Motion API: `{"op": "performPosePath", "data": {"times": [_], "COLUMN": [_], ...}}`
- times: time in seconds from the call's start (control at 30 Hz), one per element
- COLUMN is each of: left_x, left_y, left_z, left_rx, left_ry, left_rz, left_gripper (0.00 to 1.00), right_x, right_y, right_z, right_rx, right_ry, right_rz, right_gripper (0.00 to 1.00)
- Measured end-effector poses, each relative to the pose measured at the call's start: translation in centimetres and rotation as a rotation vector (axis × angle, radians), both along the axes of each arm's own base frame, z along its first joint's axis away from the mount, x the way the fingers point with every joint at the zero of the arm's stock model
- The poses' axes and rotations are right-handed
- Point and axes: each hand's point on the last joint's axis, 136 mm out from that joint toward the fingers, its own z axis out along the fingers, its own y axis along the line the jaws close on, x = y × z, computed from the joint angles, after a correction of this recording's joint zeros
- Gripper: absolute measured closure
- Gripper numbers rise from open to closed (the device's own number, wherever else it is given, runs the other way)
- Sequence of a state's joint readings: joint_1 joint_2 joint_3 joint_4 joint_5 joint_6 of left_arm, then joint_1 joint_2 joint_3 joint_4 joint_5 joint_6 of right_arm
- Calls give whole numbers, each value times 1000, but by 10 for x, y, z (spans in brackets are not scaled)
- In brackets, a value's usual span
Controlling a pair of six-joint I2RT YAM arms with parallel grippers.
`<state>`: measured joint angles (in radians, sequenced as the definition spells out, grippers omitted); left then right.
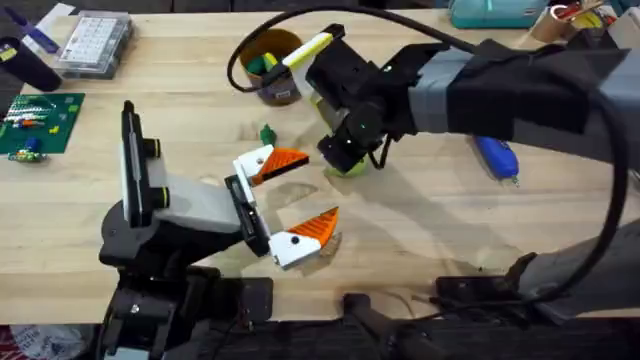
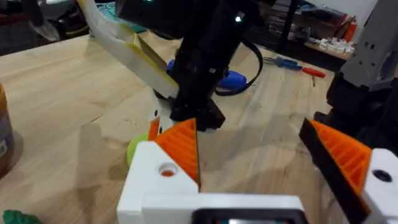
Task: Pick up the gripper from the table and insert it into the empty holder that is missing its gripper. Then pick up a screw, insert it into the mounting hole, and use the screwdriver to tighten it. Finally, clean up the table by picking up the vegetable and placing it into the bucket.
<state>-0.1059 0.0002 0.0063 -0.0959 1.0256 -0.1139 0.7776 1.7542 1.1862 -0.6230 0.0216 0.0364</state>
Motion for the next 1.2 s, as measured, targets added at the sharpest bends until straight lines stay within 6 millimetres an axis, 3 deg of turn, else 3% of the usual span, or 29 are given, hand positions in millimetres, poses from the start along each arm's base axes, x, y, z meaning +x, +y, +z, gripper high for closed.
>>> {"op": "performPosePath", "data": {"times": [0.2,0.33,0.53,0.57,1.0,1.2], "left_x": [0,0,0,0,0,0], "left_y": [0,0,0,0,0,0], "left_z": [0,0,0,0,0,0], "left_rx": [0,0,0,0,-1,-1], "left_ry": [0,0,0,0,2,3], "left_rz": [0,0,0,0,0,0], "left_gripper": [13,13,13,13,13,13], "right_x": [-1,-6,-6,-5,-2,-12], "right_y": [-1,-6,-6,-5,-2,6], "right_z": [4,20,61,83,168,200], "right_rx": [2,11,53,66,110,182], "right_ry": [-1,-10,-53,-67,-112,-97], "right_rz": [0,0,0,0,9,46], "right_gripper": [997,998,998,998,998,998]}}
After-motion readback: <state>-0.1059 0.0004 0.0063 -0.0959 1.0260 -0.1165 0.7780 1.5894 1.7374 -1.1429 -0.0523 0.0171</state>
